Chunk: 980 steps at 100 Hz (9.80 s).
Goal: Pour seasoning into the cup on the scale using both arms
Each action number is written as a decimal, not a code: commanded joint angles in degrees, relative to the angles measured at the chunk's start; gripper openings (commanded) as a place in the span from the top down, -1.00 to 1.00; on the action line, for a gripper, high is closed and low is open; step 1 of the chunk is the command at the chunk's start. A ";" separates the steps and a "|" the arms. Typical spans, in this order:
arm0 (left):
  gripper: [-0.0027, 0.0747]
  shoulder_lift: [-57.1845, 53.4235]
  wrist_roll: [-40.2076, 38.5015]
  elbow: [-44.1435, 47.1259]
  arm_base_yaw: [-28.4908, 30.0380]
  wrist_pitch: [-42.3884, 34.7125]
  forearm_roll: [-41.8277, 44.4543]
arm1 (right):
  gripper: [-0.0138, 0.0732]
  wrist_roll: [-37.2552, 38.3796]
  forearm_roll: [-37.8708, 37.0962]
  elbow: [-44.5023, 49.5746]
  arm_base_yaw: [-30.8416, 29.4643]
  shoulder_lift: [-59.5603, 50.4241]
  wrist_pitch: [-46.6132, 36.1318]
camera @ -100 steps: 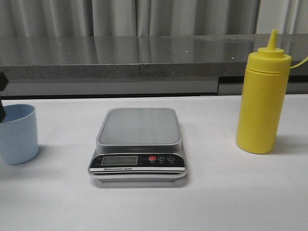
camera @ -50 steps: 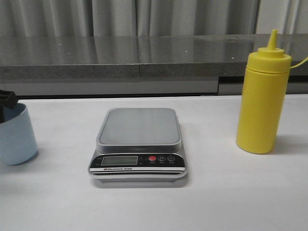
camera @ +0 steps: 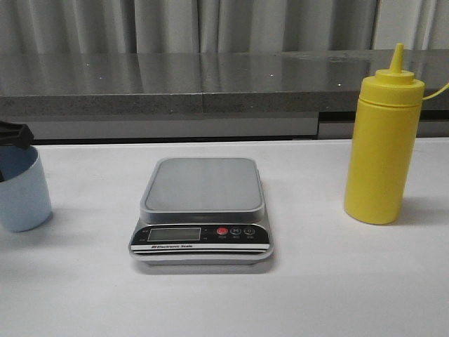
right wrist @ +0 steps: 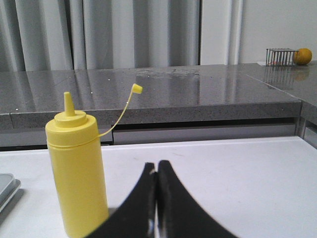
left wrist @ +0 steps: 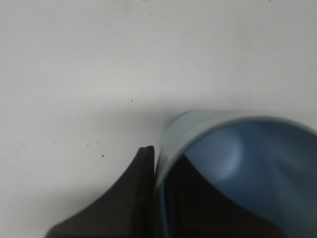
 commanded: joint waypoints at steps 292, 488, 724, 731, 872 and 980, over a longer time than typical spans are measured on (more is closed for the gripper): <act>0.98 -24.82 -3.05 -13.63 -18.78 6.05 1.28 | 0.84 -0.34 -0.38 -1.01 -0.41 -1.30 -4.33; 0.98 -81.89 -3.15 27.63 -0.23 -0.28 4.23 | -0.65 3.34 -0.63 -19.40 9.79 31.72 -0.57; 0.98 -81.89 -3.15 27.63 -0.23 -0.28 4.23 | -0.27 3.51 -5.88 -27.29 11.23 101.91 -60.98; 0.98 -81.89 -3.15 27.63 -0.23 -0.28 4.23 | 0.13 3.46 -5.83 -27.29 11.23 101.91 -60.94; 0.98 -81.89 -3.15 27.63 -0.23 -0.28 4.23 | 0.84 2.59 -39.33 -49.48 16.68 82.56 -4.00; 0.98 -81.89 -3.15 27.63 -0.23 -0.28 4.23 | 0.84 4.08 -73.28 -57.45 26.10 83.05 16.24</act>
